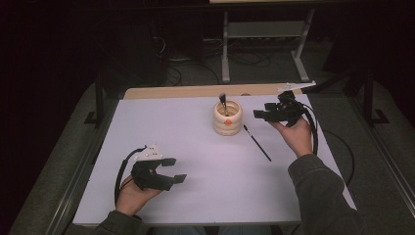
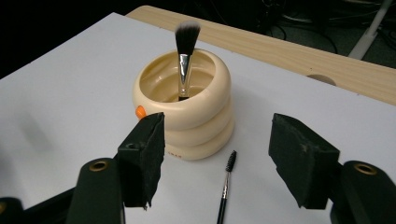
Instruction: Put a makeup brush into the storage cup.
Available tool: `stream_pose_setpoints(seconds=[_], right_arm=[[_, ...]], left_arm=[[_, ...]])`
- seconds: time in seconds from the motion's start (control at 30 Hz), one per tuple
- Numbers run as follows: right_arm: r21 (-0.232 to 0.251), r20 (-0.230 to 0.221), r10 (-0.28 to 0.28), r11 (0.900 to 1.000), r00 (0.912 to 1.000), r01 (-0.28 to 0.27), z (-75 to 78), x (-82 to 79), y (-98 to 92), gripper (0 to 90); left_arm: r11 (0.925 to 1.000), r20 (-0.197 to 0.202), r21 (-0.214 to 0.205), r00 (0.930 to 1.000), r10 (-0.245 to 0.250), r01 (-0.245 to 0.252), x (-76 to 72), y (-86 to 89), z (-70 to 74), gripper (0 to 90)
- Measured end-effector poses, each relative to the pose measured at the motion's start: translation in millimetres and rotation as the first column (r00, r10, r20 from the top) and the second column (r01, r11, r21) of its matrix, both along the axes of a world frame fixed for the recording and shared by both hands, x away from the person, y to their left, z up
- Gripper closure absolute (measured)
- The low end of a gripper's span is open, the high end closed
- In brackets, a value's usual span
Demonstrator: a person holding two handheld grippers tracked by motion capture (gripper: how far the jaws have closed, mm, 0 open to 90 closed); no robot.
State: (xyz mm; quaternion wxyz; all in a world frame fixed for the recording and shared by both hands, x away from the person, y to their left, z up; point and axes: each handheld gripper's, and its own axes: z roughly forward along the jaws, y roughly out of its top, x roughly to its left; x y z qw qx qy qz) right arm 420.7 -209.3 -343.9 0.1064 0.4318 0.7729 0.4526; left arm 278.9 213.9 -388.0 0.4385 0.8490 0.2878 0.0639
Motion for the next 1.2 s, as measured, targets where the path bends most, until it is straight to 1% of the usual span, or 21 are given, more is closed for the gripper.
stream_pose_setpoints(seconds=[0.23,0.33,0.37,0.47,0.5,0.57,0.7,0.8,0.97,1.03,1.13,1.2], right_arm=[[-0.011,-0.002,-0.011,0.9999,0.9999,0.011,-1.5,-2.8,-5.4,32.0],[-0.018,-0.003,-0.009,0.9998,1.0000,0.009,-2.0,-3.7,-6.3,31.8],[-0.018,-0.003,-0.009,0.9998,1.0000,0.009,-2.0,-3.7,-6.3,31.6],[-0.021,-0.003,-0.009,0.9997,1.0000,0.009,-3.7,-6.7,-8.6,30.8],[-0.023,-0.017,-0.011,0.9997,0.9998,0.011,-4.4,-8.0,-9.9,30.7],[-0.023,-0.024,-0.011,0.9997,0.9997,0.010,-4.4,-8.9,-10.5,30.2],[-0.028,-0.013,-0.010,0.9996,0.9999,0.009,-4.0,-10.4,-11.5,29.1],[-0.033,-0.018,-0.011,0.9994,0.9998,0.010,-5.1,-11.9,-10.4,27.9],[-0.036,-0.019,0.000,0.9993,0.9998,-0.001,-6.9,-15.8,-9.2,28.6],[-0.038,-0.012,0.002,0.9993,0.9999,-0.002,-6.7,-17.3,-9.9,28.6],[-0.033,-0.012,0.002,0.9995,0.9999,-0.002,-6.1,-20.0,-11.0,28.5],[-0.038,-0.010,0.009,0.9992,0.9999,-0.009,-6.9,-20.8,-12.2,28.7]], left_arm=[[1.0000,0.001,0.007,1.0000,-0.003,0.003,0.9,0.7,-0.4,28.6],[1.0000,-0.001,0.006,1.0000,-0.001,0.001,0.9,0.9,-0.3,28.5],[1.0000,-0.001,-0.003,1.0000,0.006,-0.006,0.2,1.0,-0.2,28.5],[1.0000,0.001,-0.001,1.0000,0.005,-0.005,0.1,1.1,0.2,28.5],[1.0000,0.000,-0.001,1.0000,0.005,-0.005,0.0,0.9,0.2,28.5],[1.0000,0.001,-0.001,1.0000,0.003,-0.003,0.4,0.7,0.3,28.5],[1.0000,-0.003,-0.003,1.0000,0.007,-0.007,0.8,1.2,0.2,28.3],[1.0000,0.003,0.000,1.0000,0.004,-0.004,1.1,2.2,0.5,28.2],[1.0000,0.004,0.000,1.0000,0.003,-0.003,1.3,2.5,0.6,28.1],[1.0000,0.004,0.000,1.0000,0.004,-0.004,1.2,2.4,0.6,28.2],[1.0000,0.003,-0.001,1.0000,0.006,-0.006,1.1,1.9,0.4,28.1],[1.0000,0.000,-0.004,1.0000,0.007,-0.007,0.7,1.4,0.2,28.1]])
